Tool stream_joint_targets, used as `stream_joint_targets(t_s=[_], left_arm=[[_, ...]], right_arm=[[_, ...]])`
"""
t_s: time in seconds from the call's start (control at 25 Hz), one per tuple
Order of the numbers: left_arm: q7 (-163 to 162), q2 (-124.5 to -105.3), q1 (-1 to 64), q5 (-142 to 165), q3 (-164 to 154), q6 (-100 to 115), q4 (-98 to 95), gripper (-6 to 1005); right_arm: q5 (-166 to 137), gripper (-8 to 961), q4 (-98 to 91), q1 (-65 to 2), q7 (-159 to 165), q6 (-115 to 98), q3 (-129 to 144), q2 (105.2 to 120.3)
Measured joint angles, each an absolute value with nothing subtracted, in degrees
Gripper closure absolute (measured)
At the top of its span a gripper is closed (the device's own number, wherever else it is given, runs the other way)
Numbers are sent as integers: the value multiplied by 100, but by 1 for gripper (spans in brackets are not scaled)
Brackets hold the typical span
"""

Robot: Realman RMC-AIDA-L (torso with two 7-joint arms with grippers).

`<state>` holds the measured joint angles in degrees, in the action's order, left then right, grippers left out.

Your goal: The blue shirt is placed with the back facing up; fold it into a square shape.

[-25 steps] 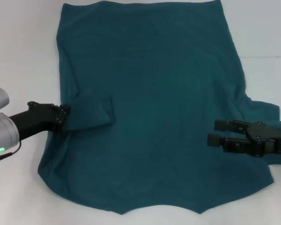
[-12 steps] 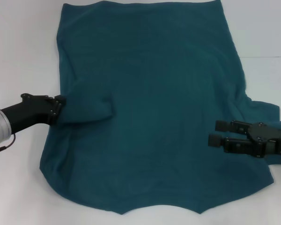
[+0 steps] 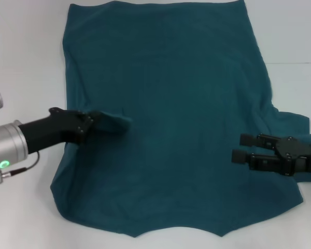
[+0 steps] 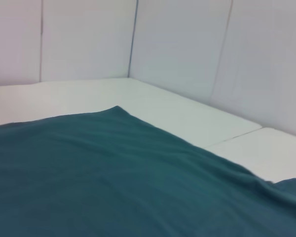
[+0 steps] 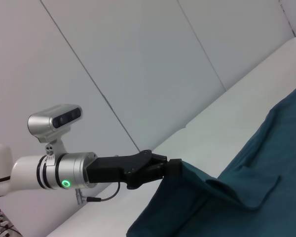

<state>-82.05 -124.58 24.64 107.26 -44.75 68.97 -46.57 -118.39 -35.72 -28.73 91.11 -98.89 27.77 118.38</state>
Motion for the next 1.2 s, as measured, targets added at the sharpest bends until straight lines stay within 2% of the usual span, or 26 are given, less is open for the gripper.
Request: stream_joint_targets(t_s=[0.56, 0.68, 0.92, 1.12, 1.2], left_arm=[[-7998, -12451, 2530, 10616, -4798, 7663, -4005, 894], [-8017, -12430, 2528, 10614, -4638, 8104, -4070, 714], [-7873, -12419, 2532, 10189, -4438, 8369, -4083, 592], [-7821, -12412, 2591, 10096, -4439, 8423, -4065, 490], [-7813, -12412, 2601, 10086, -4465, 8434, -4061, 392]], right_arm=[[-11839, 101, -3568, -2877, 9113, -9888, 2777, 11815], [-11839, 102, -3568, -2883, 9140, -9903, 2777, 11801], [-11842, 103, -3587, -2927, 9401, -9874, 2786, 11768], [-11866, 104, -3617, -2922, 9728, -9808, 2805, 11680], [-11874, 104, -3622, -2904, 9865, -9776, 2805, 11633]])
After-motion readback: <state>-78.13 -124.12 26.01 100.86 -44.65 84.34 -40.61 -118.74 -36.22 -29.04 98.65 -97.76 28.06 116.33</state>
